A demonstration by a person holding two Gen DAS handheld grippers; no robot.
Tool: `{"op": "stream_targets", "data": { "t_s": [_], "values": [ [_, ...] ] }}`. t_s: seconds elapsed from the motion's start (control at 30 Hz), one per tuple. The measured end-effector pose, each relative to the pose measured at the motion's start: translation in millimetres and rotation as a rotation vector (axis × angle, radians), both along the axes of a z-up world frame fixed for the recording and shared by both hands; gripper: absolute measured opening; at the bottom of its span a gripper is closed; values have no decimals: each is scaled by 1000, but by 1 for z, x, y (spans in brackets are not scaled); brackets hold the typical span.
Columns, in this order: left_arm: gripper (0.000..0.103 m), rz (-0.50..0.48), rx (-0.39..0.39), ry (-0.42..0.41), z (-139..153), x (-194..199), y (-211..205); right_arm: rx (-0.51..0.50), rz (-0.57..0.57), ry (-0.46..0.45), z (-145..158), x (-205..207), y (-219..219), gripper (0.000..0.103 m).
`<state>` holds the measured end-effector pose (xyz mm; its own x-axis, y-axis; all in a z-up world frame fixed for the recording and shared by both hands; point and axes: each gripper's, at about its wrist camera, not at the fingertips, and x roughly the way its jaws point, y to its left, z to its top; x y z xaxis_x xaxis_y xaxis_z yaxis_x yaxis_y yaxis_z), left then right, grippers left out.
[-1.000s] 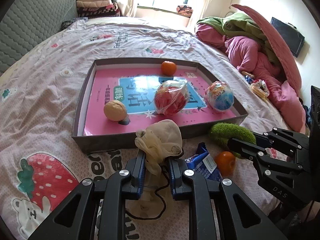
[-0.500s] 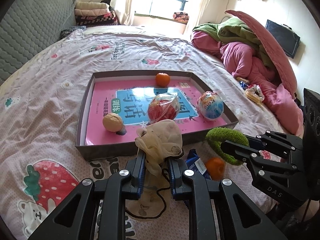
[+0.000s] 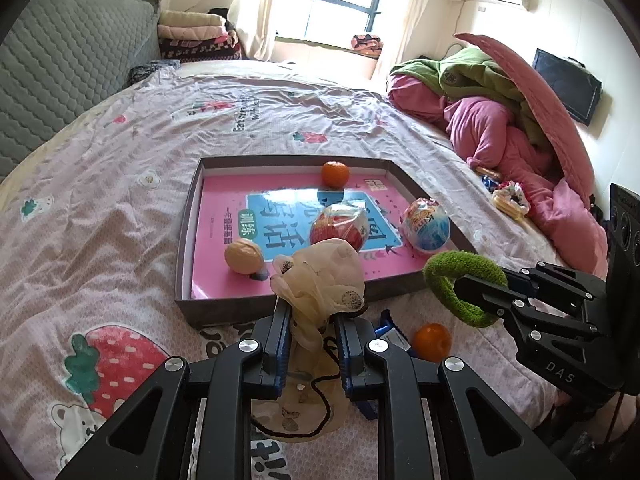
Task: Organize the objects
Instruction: 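Lift and carry the green ring and beige pouf over the tray with both grippers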
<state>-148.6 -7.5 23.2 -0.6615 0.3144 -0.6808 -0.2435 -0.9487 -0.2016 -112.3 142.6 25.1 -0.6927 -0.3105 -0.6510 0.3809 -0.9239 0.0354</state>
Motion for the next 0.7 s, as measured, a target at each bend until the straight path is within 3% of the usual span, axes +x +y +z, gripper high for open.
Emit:
{"op": "stream_targets", "data": {
  "t_s": [0.7],
  "values": [
    [20,26,7,67,26,-9,5,-115,-2,50,27,-5,-1,18]
  ]
}}
